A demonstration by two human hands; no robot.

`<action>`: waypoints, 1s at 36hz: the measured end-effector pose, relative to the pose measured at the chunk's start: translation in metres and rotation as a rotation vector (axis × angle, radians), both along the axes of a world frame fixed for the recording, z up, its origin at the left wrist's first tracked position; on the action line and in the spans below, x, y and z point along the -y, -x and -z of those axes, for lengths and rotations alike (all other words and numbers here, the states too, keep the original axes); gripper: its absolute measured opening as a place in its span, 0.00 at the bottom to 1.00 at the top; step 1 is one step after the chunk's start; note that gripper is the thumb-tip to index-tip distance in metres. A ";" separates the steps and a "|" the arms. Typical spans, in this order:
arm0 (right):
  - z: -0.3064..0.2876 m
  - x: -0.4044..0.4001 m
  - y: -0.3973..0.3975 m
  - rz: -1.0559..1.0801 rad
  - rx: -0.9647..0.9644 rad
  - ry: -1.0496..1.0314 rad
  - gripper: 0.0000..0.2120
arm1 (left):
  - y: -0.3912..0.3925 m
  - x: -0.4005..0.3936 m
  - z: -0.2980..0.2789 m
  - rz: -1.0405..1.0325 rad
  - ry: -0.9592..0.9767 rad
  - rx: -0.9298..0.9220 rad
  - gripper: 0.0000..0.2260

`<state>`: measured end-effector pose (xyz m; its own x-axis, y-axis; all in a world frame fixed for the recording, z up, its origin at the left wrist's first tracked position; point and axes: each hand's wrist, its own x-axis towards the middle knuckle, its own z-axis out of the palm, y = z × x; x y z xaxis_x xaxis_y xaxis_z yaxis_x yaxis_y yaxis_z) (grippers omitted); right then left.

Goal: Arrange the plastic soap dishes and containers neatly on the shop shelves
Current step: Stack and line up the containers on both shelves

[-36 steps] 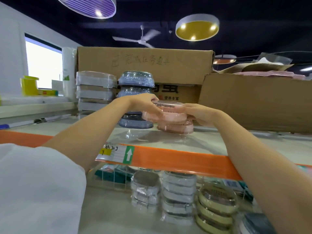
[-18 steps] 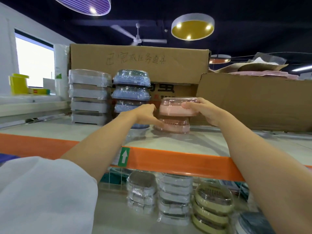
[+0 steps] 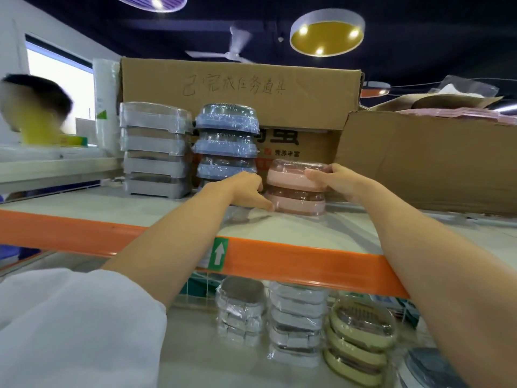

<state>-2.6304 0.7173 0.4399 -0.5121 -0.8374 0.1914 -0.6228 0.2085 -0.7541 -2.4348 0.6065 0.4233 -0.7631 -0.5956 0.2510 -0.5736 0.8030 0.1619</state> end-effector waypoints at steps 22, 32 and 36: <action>-0.003 -0.076 -0.007 0.215 -0.716 -0.168 0.29 | -0.003 -0.047 -0.013 -0.037 0.172 0.156 0.20; 0.005 -0.114 -0.024 0.165 -0.923 -0.215 0.25 | -0.010 -0.091 -0.012 0.006 0.223 0.166 0.18; 0.003 -0.134 -0.039 0.170 -0.919 -0.205 0.23 | -0.013 -0.105 -0.013 0.088 0.241 0.137 0.14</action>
